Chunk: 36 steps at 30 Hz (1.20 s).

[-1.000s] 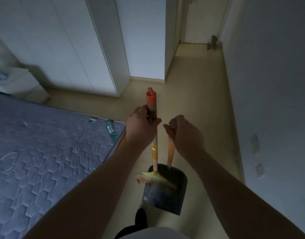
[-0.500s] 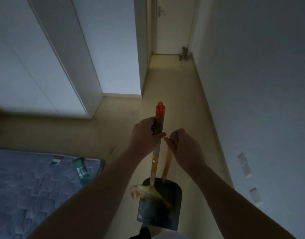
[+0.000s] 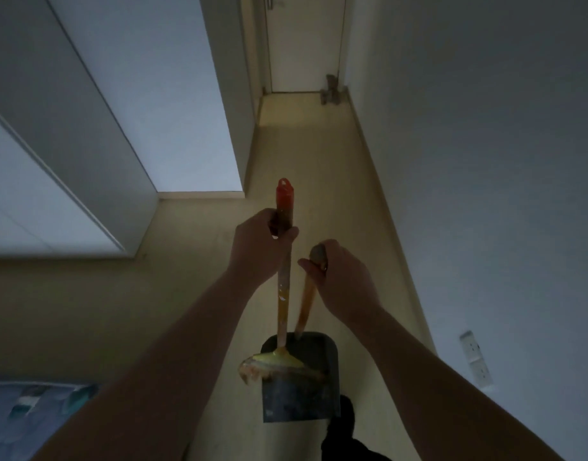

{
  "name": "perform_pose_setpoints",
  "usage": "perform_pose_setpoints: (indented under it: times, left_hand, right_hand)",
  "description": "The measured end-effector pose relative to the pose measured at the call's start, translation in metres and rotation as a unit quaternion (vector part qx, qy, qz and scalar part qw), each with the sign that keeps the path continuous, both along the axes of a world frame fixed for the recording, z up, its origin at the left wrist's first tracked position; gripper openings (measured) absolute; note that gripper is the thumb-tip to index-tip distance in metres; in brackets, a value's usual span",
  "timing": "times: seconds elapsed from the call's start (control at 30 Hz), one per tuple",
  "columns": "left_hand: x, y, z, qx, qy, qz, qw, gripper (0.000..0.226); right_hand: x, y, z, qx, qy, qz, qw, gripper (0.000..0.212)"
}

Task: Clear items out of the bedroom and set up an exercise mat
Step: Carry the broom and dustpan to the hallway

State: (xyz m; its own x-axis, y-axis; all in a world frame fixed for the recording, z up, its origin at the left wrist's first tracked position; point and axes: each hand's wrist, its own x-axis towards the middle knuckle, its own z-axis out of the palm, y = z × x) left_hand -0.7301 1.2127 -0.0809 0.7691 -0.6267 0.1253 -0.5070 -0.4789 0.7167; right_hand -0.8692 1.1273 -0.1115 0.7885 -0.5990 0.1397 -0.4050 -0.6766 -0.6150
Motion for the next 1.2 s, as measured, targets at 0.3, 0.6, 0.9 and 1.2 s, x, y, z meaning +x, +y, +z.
perform_pose_setpoints:
  times: [0.3,0.6,0.9,1.2]
  left_hand:
    - [0.103,-0.159,0.044,-0.001,-0.02,0.063,0.998,0.027]
    - [0.261,-0.291,0.044,-0.03,-0.026,0.05,0.998,0.032]
    - [0.433,-0.436,0.053,-0.039,-0.049,-0.021,0.998,0.034]
    - [0.552,-0.591,0.06,-0.063,-0.073,-0.061,0.993,0.025]
  right_hand:
    - [0.117,-0.168,0.027,-0.02,-0.005,0.049,0.999,0.019]
    - [0.266,-0.306,0.019,-0.046,0.011,0.012,0.999,0.02]
    - [0.414,-0.444,0.022,-0.047,0.004,-0.073,0.996,0.022]
    - [0.546,-0.606,0.013,-0.032,-0.038,-0.098,0.994,0.021]
